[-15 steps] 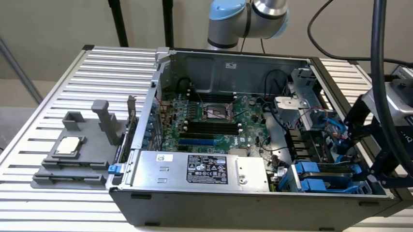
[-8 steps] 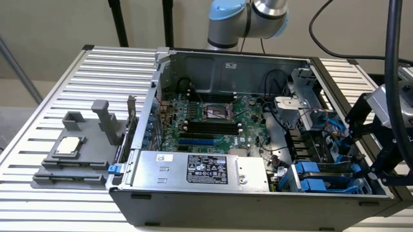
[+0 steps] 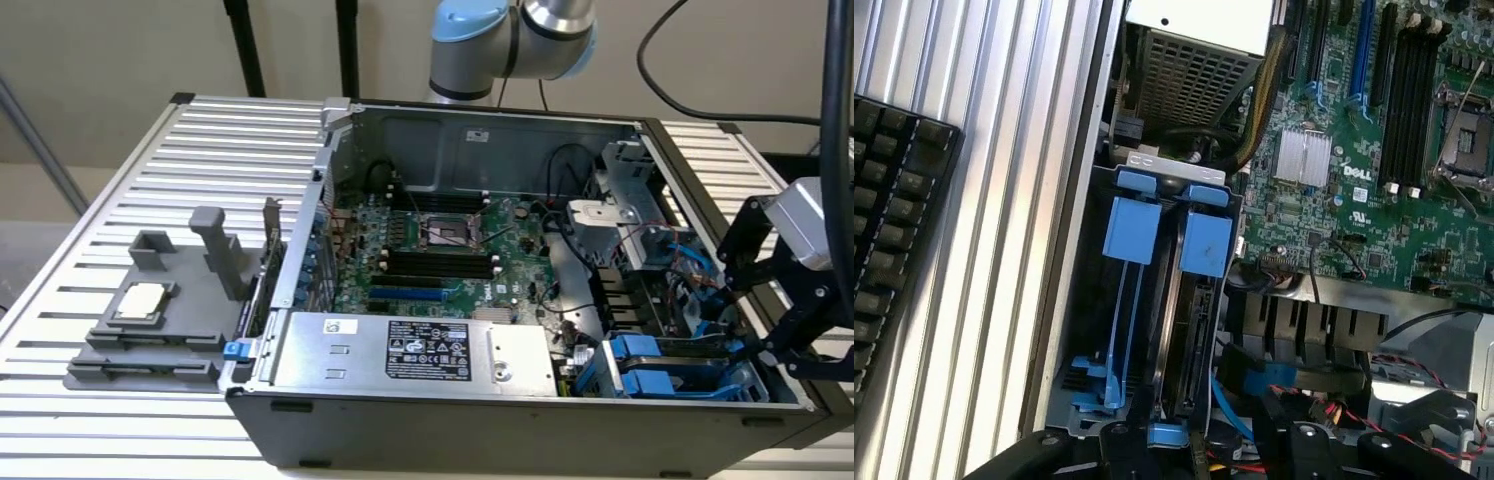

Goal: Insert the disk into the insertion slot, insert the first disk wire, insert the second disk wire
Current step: 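Insert the first disk wire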

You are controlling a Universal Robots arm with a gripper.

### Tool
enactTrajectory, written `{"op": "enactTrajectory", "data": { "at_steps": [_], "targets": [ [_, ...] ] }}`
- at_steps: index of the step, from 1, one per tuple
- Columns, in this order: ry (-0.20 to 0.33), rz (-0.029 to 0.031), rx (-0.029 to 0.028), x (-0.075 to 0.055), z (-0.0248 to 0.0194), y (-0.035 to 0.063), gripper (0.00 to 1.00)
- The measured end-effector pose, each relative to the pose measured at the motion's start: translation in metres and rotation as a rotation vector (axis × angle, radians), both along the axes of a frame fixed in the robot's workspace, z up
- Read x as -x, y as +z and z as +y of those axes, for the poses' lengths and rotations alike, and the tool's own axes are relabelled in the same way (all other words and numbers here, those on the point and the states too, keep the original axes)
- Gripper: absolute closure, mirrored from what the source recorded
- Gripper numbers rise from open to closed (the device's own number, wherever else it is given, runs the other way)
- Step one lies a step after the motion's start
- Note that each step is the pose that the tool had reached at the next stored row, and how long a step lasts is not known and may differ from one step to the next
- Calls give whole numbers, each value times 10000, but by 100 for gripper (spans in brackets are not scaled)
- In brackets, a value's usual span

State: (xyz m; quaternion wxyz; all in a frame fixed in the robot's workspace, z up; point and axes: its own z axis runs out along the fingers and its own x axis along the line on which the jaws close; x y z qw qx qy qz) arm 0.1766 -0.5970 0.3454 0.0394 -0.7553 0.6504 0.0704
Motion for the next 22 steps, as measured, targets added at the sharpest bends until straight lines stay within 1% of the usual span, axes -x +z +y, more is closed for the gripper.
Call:
{"op": "enactTrajectory", "data": {
  "at_steps": [3, 5, 6, 7, 8, 13, 15, 16, 17, 18, 19, 20, 22],
  "targets": [
    [105, 0, -33, -8, -2, -1, 49],
    [178, 0, -82, -14, -3, -1, 49],
    [215, 0, -107, -17, -3, -1, 51],
    [248, 0, -125, -18, -3, -1, 51],
    [290, 0, -141, -19, -3, 0, 58],
    [522, 1, -203, -23, -5, -27, 58],
    [624, 1, -240, -23, -5, -41, 58],
    [667, 1, -265, -24, -5, -46, 61],
    [707, 1, -288, -25, -6, -49, 61],
    [742, 1, -307, -26, -6, -50, 67],
    [775, 1, -321, -27, -7, -50, 67],
    [808, 0, -336, -29, -7, -51, 74],
    [861, 0, -357, -32, -11, -51, 74]
  ]
}}
